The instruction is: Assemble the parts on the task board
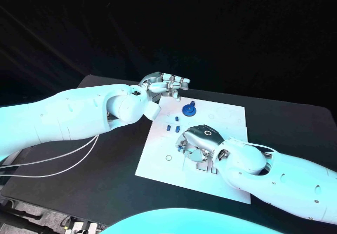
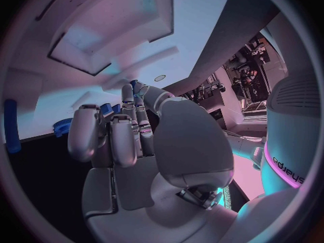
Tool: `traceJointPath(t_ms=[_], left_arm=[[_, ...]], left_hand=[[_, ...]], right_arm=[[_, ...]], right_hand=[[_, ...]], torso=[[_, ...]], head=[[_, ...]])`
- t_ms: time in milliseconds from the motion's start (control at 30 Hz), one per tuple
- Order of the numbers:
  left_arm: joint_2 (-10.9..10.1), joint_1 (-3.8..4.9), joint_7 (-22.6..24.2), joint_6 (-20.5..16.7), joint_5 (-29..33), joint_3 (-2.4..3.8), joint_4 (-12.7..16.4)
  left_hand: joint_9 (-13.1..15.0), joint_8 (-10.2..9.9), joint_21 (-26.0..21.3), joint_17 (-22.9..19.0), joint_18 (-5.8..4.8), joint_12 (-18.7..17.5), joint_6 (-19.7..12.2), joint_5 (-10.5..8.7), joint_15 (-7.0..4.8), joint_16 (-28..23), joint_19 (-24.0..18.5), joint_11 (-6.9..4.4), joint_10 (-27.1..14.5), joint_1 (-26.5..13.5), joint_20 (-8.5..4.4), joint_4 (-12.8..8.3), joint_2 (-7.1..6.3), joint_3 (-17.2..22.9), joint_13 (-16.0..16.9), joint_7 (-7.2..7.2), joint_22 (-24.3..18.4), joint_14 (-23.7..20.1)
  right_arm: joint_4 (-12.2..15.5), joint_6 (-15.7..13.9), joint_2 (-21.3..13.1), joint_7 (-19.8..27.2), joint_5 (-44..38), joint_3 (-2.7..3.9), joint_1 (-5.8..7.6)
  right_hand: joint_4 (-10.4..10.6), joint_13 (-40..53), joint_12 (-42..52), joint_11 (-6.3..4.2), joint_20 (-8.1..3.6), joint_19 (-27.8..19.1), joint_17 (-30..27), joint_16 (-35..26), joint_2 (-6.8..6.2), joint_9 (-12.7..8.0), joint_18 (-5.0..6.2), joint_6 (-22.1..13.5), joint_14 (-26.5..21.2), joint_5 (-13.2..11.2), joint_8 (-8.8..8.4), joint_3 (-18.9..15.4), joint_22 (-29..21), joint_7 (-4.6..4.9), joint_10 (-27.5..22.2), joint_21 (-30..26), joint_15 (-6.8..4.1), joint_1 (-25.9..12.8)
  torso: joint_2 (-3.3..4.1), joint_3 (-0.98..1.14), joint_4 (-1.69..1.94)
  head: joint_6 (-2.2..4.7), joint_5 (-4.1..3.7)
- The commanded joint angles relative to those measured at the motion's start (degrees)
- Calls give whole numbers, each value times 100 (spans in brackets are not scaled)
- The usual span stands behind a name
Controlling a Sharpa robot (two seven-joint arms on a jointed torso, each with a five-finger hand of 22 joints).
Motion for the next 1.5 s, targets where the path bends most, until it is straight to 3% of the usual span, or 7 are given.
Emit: traceJointPath(t_ms=[33, 367, 533, 800, 1067, 1267, 1500], left_arm=[[0, 6, 11, 118, 15, 4, 26], [-8, 11, -2, 122, 13, 5, 44], [-14, 12, -4, 120, 11, 5, 45], [-26, 12, -12, 114, 9, 5, 44], [-42, 12, -24, 111, 8, 5, 34], [-56, 12, -37, 111, 4, 5, 12], [-80, 12, -36, 118, 3, 4, 15]], left_hand=[[-1, -17, -24, -9, 81, 25, -27, -13, 7, -24, -2, 14, -33, 20, 37, -13, -21, -15, -6, 1, -10, -32], [-1, -17, -24, -9, 81, 25, -27, -13, 7, -24, -2, 14, -33, 20, 37, -13, -21, -15, -6, 1, -10, -32], [-1, -17, -24, -9, 81, 25, -27, -13, 7, -24, -2, 14, -33, 20, 37, -13, -21, -15, -6, 1, -10, -32], [-1, -17, -24, -9, 81, 25, -27, -13, 7, -24, -2, 14, -33, 20, 37, -13, -21, -15, -6, 1, -10, -32], [2, -11, -34, -13, 81, 36, -31, -12, 9, -28, -4, 15, -40, 16, 41, -11, -13, -20, -6, 2, -16, -35], [2, -11, -34, -13, 81, 36, -31, -12, 9, -28, -4, 15, -40, 16, 41, -11, -13, -20, -6, 2, -16, -35], [2, -11, -34, -13, 81, 36, -31, -12, 9, -28, -4, 15, -40, 16, 41, -11, -13, -20, -6, 2, -16, -35]], right_arm=[[-16, 71, 22, -67, -106, -5, -7], [-45, 213, 67, -107, -124, -17, -7], [-34, 110, 49, -118, -167, -21, -10], [11, -67, -11, -100, -206, -23, -13], [170, -274, -142, -82, -236, -22, -14], [489, -446, -413, -123, -310, 27, 6], [888, -369, -1182, -186, 105, 124, 309]], right_hand=[[-17, -8, -36, -27, 12, -14, -4, 8, 1, 9, -95, 7, 291, 18, 17, -8, 440, 46, -16, -29, -14, -52], [-1, -8, -54, -23, 19, -32, 10, 24, -33, 11, -88, -4, 290, 26, -3, -63, 430, 45, -23, -64, -9, -131], [9, -19, -101, -2, 31, -66, 9, 30, -70, 0, -75, -68, 284, 137, -56, -117, 403, 66, -78, -134, 5, -200], [61, -105, -327, 163, 123, -166, -82, -13, -271, -84, -41, -420, 254, 197, -291, -274, 306, 233, -483, -357, 139, -413], [55, -148, -381, 233, 184, -222, -203, -83, -353, -105, -14, -489, 219, 229, -354, -405, 244, 286, -702, -494, 194, -446], [52, -153, -374, 235, 193, -236, -227, -98, -347, -110, -5, -503, 212, 238, -367, -424, 227, 282, -725, -530, 199, -437], [67, -155, -343, 222, 200, -207, -207, -79, -350, -104, -13, -468, 217, 245, -359, -476, 255, 258, -726, -481, 193, -453]], torso=[[1, -3, 0], [-4, -3, -2], [-8, -1, -7], [-9, 1, -10], [-5, 6, -8], [-12, 4, -10], [-13, -6, -17]], head=[[-3, 3], [-18, 12], [-22, 5], [-19, -3], [-5, -13], [15, -36], [127, -167]])
